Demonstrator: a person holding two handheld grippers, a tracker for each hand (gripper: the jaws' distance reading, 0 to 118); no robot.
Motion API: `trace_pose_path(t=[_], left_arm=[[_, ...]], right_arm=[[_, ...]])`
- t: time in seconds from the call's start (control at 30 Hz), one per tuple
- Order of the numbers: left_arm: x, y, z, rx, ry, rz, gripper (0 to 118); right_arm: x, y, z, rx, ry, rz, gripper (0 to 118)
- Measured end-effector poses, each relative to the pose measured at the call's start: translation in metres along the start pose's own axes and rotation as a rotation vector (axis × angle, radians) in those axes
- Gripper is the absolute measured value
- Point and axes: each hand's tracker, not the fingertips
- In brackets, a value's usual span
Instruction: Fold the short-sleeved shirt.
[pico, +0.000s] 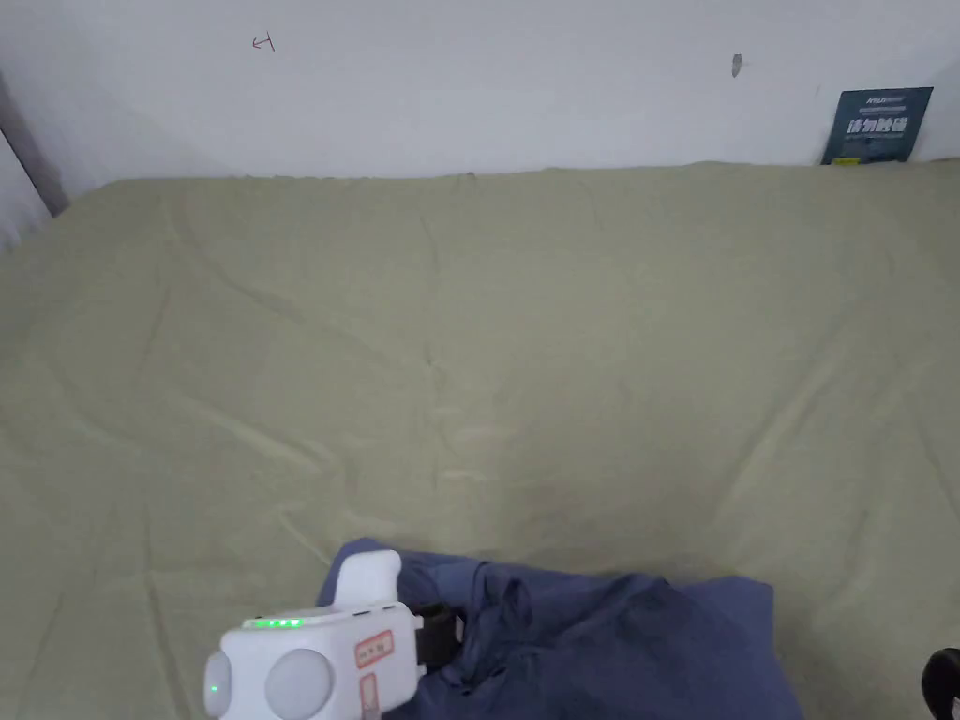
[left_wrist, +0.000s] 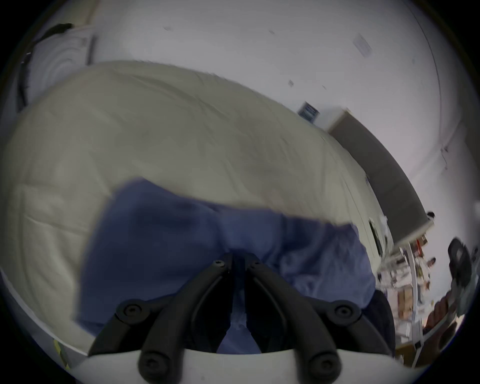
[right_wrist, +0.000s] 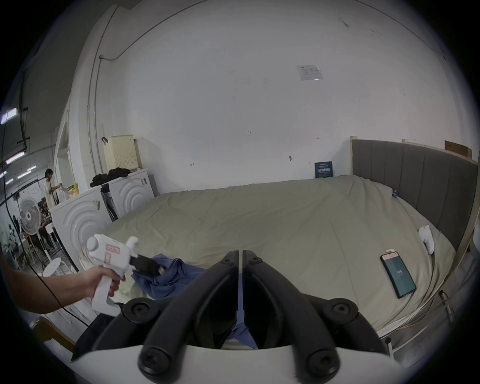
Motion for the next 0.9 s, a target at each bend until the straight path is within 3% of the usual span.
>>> trace_pose_path(t=[0.1, 0.2, 0.3, 0.53, 0.67, 0.8, 0.83, 0.87, 0.9], left_arm=[[0.027, -0.006, -0.003, 0.016, -0.051, -0.071, 9], [0.023, -0.002, 0.002, 0.016, -0.009, -0.116, 9], [0.002, 0.006, 0.016, 0.022, 0.087, -0.075, 9], [-0.016, 0.010, 0.075, 0.118, 0.056, -0.017, 9], [-0.019, 0.010, 0.083, 0.120, 0.102, -0.051, 9], [-0.047, 0.016, 0.089, 0.159, 0.083, 0.001, 12], [-0.059, 0.020, 0.093, 0.183, 0.075, 0.025, 39], [-0.066, 0.024, 0.097, 0.189, 0.044, 0.057, 77], [-0.081, 0.029, 0.100, 0.178, 0.006, 0.103, 106]], right_arm=[[0.002, 0.001, 0.001, -0.001, -0.008, 0.007, 4], [0.002, 0.001, 0.003, 0.002, -0.006, 0.006, 4], [-0.001, 0.001, 0.004, 0.005, 0.005, 0.002, 4], [-0.008, -0.006, 0.004, 0.001, 0.033, -0.007, 4], [-0.010, -0.008, 0.001, -0.008, 0.046, -0.005, 4], [-0.013, -0.008, -0.002, -0.019, 0.052, -0.002, 4], [-0.014, -0.007, -0.003, -0.020, 0.052, 0.001, 4], [-0.014, -0.007, -0.004, -0.023, 0.052, 0.004, 4], [-0.014, -0.007, -0.005, -0.029, 0.053, 0.009, 4]])
